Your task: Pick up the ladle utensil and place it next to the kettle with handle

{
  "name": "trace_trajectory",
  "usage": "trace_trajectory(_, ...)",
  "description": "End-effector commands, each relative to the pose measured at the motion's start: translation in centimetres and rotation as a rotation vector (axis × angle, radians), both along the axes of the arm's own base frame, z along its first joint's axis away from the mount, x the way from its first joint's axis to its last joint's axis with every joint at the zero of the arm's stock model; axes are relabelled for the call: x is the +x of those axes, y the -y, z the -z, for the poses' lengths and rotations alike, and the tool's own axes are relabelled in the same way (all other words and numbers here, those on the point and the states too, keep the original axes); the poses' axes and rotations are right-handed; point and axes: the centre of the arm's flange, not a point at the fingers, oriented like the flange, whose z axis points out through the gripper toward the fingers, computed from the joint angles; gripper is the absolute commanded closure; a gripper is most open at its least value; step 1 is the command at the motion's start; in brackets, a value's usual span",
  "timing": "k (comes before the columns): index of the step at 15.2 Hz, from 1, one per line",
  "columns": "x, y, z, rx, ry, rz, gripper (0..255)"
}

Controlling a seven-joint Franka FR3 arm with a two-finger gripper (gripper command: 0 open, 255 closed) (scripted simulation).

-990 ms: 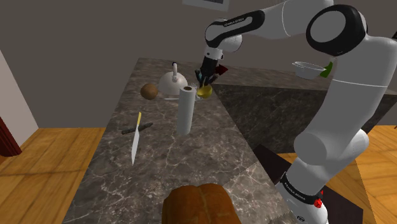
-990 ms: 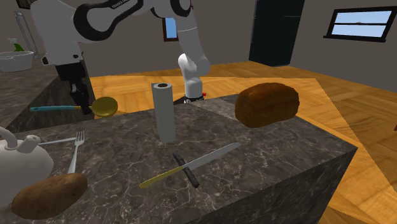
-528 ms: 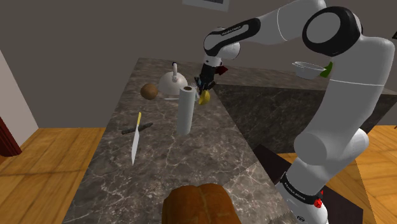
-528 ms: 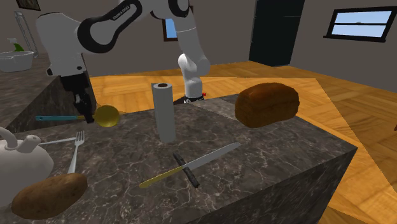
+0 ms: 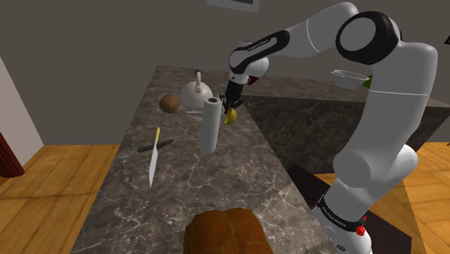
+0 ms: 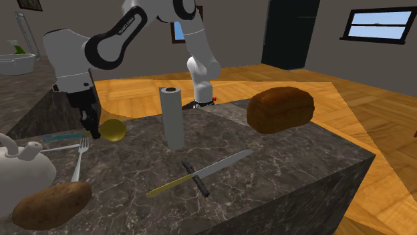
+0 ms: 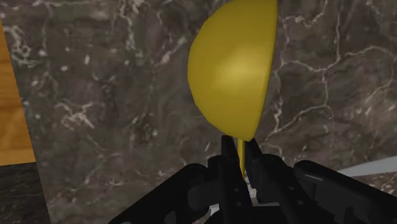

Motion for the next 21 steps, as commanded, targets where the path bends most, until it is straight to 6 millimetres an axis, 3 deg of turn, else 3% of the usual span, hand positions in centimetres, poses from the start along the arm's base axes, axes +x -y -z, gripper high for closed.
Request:
trace_trajectory(1,-0.2,-0.3,0.9,0.002,-0.006,-0.003,255)
trace_trajectory(8,-0.2,-0.3,0.9,0.002,-0.006,-0.003,255)
trace_trajectory(9,-0.2,-0.3,0.9,0.002,-0.006,-0.003,0)
trace_trajectory(14,-0.2,-0.3,0.9,0.002,-0.006,-0.003,0)
trace_trajectory(18,-0.3,0.6,-4.0,0.002,-0.006,-0.003,0)
trace_trajectory(21,-0.3,0.6,-4.0,0.002,-0.006,-0.003,0)
